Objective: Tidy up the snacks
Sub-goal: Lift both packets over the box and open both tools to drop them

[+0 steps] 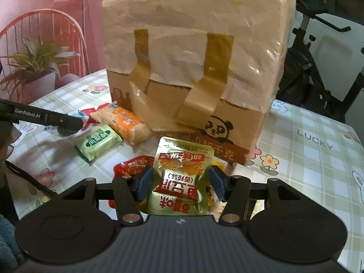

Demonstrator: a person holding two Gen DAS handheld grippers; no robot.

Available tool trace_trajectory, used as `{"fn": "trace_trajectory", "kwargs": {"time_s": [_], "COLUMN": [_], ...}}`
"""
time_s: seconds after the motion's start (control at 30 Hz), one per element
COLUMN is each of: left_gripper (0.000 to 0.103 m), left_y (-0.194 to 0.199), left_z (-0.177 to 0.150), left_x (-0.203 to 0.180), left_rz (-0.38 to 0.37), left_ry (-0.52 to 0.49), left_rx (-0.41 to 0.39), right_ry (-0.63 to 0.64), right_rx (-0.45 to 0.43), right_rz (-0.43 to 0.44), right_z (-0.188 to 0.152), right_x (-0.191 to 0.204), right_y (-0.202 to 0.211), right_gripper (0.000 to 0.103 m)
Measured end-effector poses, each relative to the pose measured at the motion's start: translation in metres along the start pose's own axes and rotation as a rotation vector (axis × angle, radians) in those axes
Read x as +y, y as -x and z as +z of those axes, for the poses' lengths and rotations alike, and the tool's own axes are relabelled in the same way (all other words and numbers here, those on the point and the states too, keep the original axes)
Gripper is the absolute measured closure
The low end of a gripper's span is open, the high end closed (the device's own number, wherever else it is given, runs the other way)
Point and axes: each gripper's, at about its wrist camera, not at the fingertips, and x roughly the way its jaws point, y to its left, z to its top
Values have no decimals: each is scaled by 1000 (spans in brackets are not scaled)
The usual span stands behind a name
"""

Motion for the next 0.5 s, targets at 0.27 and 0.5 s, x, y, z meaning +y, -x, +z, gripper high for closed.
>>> {"fn": "trace_trajectory", "kwargs": {"time_s": [0.27, 0.5], "left_gripper": [52, 52], "left_y": [14, 20], "left_z": [6, 10], "left_x": [-9, -10], "left_rz": [-14, -14], "left_ry": [-24, -29], "left_rx": [-38, -62], "right_ry": [56, 66], "right_rx": [-21, -57], "right_rz": [68, 83], "right_z": [8, 14], "right_x": [15, 20], "right_y": [5, 17], "right_gripper": [46, 46]}}
